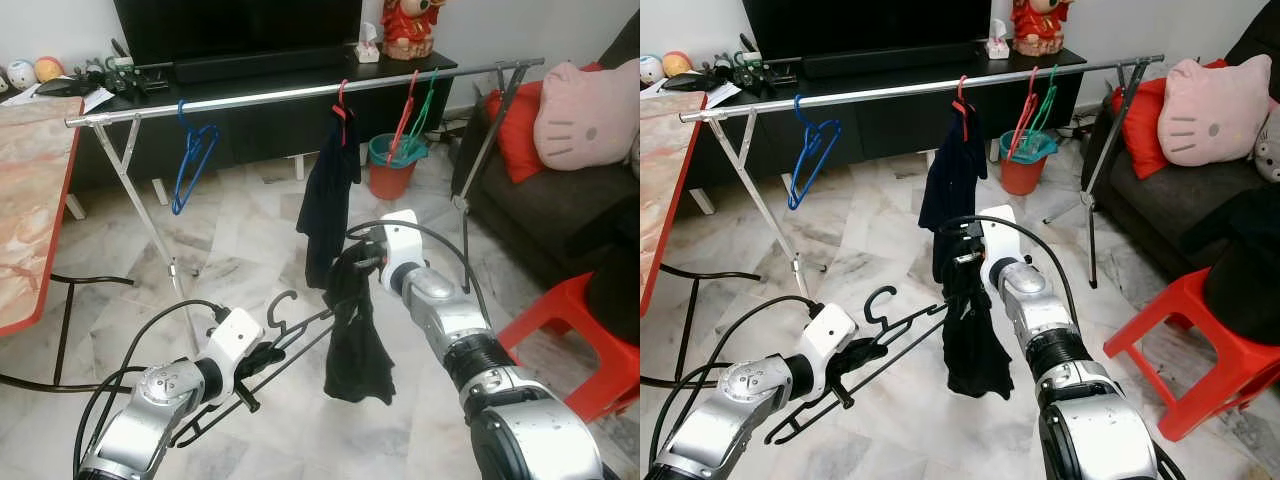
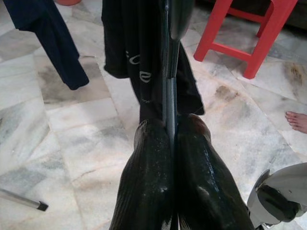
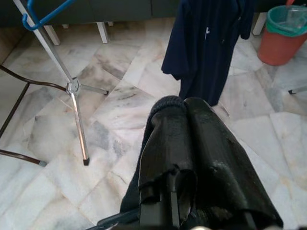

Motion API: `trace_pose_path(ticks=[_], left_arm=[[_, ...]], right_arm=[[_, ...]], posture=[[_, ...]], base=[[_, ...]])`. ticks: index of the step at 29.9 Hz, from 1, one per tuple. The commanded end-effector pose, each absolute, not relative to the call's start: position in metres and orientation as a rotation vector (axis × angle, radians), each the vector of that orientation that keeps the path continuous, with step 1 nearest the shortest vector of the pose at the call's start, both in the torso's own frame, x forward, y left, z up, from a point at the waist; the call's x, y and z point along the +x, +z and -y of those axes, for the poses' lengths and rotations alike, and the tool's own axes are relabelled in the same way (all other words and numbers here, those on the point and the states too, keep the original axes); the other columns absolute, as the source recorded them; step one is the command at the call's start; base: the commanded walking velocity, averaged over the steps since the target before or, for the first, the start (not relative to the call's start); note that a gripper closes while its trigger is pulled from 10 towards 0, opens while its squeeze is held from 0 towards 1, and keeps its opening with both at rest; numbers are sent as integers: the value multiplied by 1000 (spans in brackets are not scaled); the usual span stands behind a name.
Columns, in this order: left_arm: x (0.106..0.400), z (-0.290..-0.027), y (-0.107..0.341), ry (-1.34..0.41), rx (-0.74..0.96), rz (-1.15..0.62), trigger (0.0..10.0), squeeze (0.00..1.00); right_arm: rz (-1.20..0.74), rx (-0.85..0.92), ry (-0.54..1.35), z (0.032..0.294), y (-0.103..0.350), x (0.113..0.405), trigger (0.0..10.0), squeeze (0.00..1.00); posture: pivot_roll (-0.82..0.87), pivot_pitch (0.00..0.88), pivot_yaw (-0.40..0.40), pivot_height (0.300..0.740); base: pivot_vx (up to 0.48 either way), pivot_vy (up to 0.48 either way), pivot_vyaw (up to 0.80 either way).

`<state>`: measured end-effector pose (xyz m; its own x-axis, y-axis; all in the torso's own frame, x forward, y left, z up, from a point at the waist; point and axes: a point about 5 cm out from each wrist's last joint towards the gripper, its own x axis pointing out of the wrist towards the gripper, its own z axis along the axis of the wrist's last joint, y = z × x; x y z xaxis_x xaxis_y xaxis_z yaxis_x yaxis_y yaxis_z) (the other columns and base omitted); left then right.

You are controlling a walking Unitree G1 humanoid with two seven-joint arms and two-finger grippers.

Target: Hang hanger

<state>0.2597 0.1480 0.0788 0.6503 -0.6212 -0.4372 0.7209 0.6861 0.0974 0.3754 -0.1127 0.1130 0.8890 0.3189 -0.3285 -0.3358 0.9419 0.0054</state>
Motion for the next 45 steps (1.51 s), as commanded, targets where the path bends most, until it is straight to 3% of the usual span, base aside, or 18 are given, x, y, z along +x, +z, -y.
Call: trace_pose_path(ticks=[1, 9, 18, 32, 36, 42, 45], left_arm=[[263, -151, 81, -751, 292, -380, 10000, 0], [263, -153, 81, -744, 299, -376, 10000, 0], [263, -147, 79, -743, 292, -373, 10000, 0], [273, -174, 67, -481, 424, -538, 10000, 0], [277, -179, 72, -433, 422, -517, 10000, 0], [276, -166, 77, -496, 345, -467, 10000, 0], [269, -155, 80, -612, 306, -448, 10000, 0]], right_arm=[[-291, -49, 357, 109, 124, 377, 10000, 0], [-296, -56, 363, 111, 124, 376, 10000, 0], [-373, -75, 489, 95, 116, 359, 10000, 0], [-412, -153, 406, 110, 115, 340, 10000, 0], [-409, -171, 409, 110, 117, 339, 10000, 0], [-417, -171, 490, 97, 118, 330, 10000, 0], [-425, -179, 507, 96, 116, 327, 10000, 0]], posture=[[16, 0, -23, 740], [17, 0, -24, 740], [15, 0, -26, 740], [7, 0, -22, 740], [8, 0, -23, 740], [8, 0, -23, 740], [8, 0, -27, 740]], base=[[0, 0, 0], [0, 0, 0], [0, 0, 0], [0, 0, 0], [0, 0, 0], [0, 0, 0], [0, 0, 0]])
